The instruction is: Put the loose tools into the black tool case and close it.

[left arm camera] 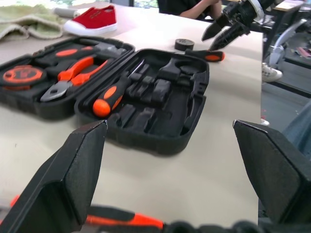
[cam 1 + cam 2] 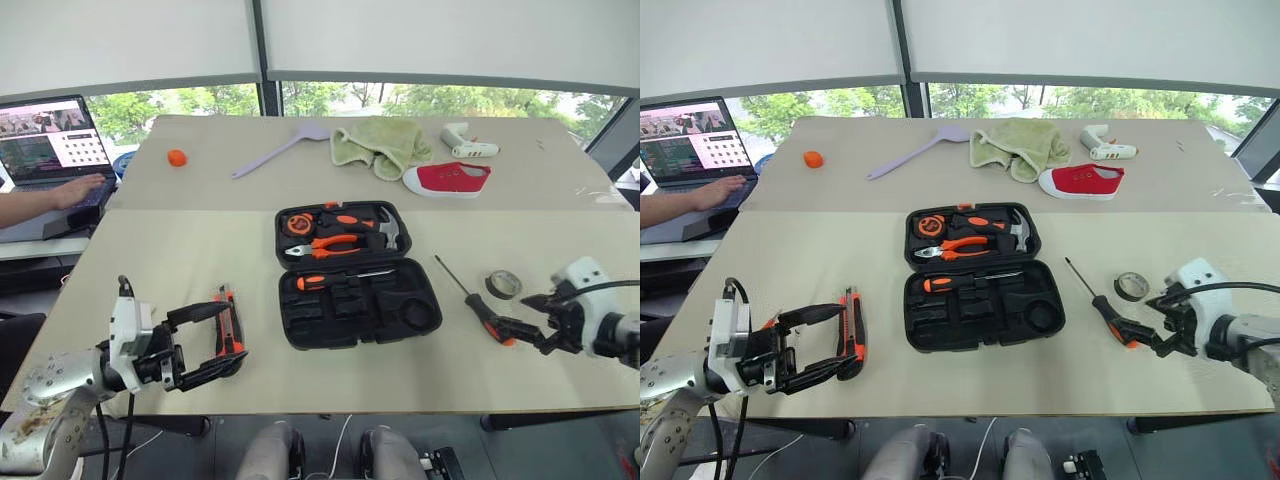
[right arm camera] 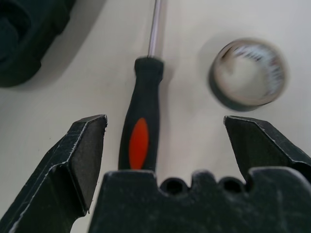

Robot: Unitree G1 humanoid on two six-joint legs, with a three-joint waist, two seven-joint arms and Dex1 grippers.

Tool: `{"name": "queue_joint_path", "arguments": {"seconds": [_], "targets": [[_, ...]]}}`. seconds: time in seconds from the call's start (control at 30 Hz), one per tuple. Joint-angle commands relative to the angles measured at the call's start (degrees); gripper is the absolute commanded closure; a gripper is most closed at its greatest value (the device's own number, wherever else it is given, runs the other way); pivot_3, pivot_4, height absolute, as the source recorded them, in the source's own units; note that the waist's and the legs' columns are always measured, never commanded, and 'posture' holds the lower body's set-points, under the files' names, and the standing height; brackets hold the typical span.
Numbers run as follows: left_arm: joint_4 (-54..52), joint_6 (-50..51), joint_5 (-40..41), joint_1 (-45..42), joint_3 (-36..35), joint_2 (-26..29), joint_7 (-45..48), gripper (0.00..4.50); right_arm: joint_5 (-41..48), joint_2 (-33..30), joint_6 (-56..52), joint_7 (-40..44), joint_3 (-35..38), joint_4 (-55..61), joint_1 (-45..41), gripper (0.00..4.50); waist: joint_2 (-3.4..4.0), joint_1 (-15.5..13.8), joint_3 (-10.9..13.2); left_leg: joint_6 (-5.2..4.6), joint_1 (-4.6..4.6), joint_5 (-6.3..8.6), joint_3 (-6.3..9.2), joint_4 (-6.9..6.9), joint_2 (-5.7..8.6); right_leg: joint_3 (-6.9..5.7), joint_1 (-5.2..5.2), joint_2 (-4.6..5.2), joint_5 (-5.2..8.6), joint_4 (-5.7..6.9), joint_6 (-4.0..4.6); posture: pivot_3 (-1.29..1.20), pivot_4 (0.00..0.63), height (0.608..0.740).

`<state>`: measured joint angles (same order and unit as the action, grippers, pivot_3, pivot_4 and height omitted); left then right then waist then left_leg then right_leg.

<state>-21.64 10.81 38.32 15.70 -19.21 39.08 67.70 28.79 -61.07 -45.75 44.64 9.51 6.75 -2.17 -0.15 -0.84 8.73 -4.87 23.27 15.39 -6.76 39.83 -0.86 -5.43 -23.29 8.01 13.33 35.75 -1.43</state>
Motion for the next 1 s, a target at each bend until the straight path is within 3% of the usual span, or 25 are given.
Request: {"name": "queue_joint_path", "arguments": {"seconds": [0.03, 0.3, 0.53, 0.63, 0.83, 1.0], "targets": [[-2.10, -2.39, 0.08, 0.14, -1.63, -0.43, -0.76, 0.00, -3.35, -0.49, -2.51, -0.05, -3.74, -2.51, -3.80, 0.67, 0.00, -0.06, 0.00, 0.00, 0.01, 0.00, 0.00, 0.00, 0.00, -0.01, -0.01, 0.01, 0.00, 0.00, 0.00, 0.00, 0.150, 0.740], [-3.35, -4.65, 1.41, -1.49, 0.77, -1.28, 1.33, 0.00, -5.57, 2.08, 2.10, 1.04, -1.83, -3.15, -4.86, 3.41, -0.10, 0.12, -0.01, 0.03, 0.00, -0.01, 0.02, 0.01, 0.00, -0.04, 0.02, -0.03, -0.01, -0.01, -0.02, 0.00, 0.150, 0.740], [-4.80, -5.57, 0.11, -5.21, 6.77, -4.53, -0.06, 0.00, -3.79, -0.46, 6.00, 4.41, 7.55, 6.94, -0.99, 3.47, -0.04, -0.05, 0.00, 0.12, 0.04, -0.07, -0.03, 0.01, 0.02, -0.03, 0.02, -0.10, -0.05, 0.01, -0.09, 0.00, 0.150, 0.740], [-4.46, -6.55, -0.63, -3.42, 5.51, -5.00, -1.45, 0.00, -2.35, -1.91, 4.84, 6.48, 6.53, 8.12, -7.16, 3.47, -0.06, 0.60, 0.01, 0.11, -0.02, -0.06, -0.03, -0.02, -0.04, 0.00, 0.02, -0.18, -0.05, 0.02, -0.09, 0.00, 0.150, 0.740], [-2.48, -8.77, -2.28, -0.62, 4.26, -6.01, -3.71, 0.00, -8.24, 1.57, 20.71, 24.35, -12.71, 3.21, -28.39, 3.47, -0.06, 1.43, 0.09, -0.12, -0.02, 0.07, 0.02, -0.03, -0.10, 0.05, -0.04, -0.33, -0.01, 0.01, -0.03, 0.00, 0.150, 0.740], [-0.86, -10.67, -3.89, 1.04, 4.31, -5.99, -3.19, 0.00, -22.55, 11.15, 34.91, 33.47, -29.76, -14.05, -44.71, 3.47, -0.17, 1.53, 0.18, 0.23, 0.01, -0.14, 0.01, -0.01, -0.08, 0.05, -0.08, -0.39, -0.02, 0.02, -0.01, 0.00, 0.150, 0.740]]}}
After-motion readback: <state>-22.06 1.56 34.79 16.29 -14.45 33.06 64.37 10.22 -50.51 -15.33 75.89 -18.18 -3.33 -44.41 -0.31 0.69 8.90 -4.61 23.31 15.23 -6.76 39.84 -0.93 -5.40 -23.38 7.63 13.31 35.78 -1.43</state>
